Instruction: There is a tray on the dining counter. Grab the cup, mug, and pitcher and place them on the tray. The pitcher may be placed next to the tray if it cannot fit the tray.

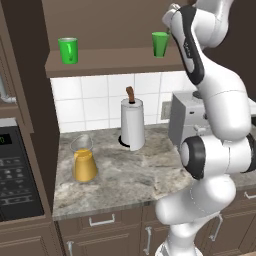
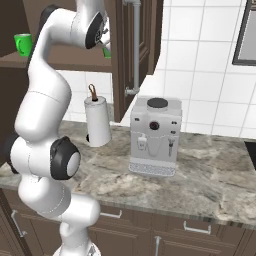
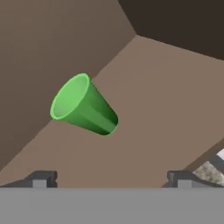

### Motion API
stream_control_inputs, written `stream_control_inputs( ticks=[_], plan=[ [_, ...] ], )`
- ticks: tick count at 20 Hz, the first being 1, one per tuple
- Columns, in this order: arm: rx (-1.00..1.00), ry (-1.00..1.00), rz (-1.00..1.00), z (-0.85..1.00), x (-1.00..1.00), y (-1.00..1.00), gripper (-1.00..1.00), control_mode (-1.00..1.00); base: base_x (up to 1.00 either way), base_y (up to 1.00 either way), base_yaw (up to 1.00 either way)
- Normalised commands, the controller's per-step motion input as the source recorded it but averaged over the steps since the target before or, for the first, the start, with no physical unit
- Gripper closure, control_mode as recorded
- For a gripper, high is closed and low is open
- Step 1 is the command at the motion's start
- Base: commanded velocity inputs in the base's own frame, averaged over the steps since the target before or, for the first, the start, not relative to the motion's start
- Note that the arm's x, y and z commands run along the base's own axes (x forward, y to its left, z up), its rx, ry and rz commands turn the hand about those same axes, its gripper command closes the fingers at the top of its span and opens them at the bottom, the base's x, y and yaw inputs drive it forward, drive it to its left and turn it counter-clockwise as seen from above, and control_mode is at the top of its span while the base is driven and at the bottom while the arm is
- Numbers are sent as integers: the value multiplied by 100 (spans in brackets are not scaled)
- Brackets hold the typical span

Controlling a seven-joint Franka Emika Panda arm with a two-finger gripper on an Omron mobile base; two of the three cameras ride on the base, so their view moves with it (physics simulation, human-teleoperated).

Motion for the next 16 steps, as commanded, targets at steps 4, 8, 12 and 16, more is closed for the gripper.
stream_control_inputs(
  ticks=[4, 8, 12, 16],
  plan=[
    [20, 0, 0, -29, 13, 0, -100, -100, 0, 0, 0],
    [21, -1, -1, -15, 31, 0, -100, -100, 0, 0, 0],
    [20, 0, -3, 0, 52, 0, -100, -100, 0, 0, 0],
    [11, 0, -5, 0, 37, 0, -100, -100, 0, 0, 0]
  ],
)
